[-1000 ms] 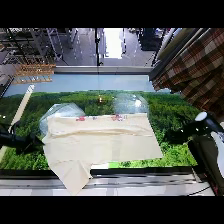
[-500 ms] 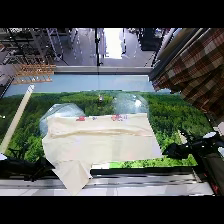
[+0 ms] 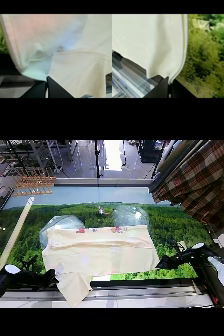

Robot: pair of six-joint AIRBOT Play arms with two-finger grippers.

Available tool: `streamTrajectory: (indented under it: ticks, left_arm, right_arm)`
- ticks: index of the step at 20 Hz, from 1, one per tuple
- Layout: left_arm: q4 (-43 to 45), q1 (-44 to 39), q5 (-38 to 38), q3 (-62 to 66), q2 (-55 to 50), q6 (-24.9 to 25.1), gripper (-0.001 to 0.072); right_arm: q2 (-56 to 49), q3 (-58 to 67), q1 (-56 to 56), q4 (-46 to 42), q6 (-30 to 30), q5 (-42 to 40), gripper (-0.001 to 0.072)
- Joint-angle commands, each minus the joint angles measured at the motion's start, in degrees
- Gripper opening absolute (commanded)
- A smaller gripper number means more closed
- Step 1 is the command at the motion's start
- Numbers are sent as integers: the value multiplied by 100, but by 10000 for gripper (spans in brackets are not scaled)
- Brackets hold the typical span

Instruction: Fold the clothes and pants, and hang the long-sleeved shirts on hangers.

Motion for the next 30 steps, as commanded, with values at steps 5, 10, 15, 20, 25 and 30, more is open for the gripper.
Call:
streamTrajectory:
  ticks: [5,10,15,20,25,30]
  left_arm:
    - [-981,780,-1574,1191,70,505,8]
    - [-2356,1213,-1696,2677,-697,610,7]
    - [-4371,1176,-1049,3132,-2304,896,7]
    - [-4819,841,-138,3792,-3698,968,7]
    - [-6229,682,463,4070,-4341,1517,9]
    - [-6240,599,-153,4070,-4363,1803,495]
  right_arm:
    - [549,647,39,177,437,1012,15]
    - [682,2068,546,415,1375,662,14]
    - [-31,3003,1390,518,2052,-691,14]
    - [-1473,4059,1869,651,2636,-1856,14]
    - [-2277,4634,1891,791,2813,-2577,28]
    - [-2262,4629,1613,645,2214,-1414,599]
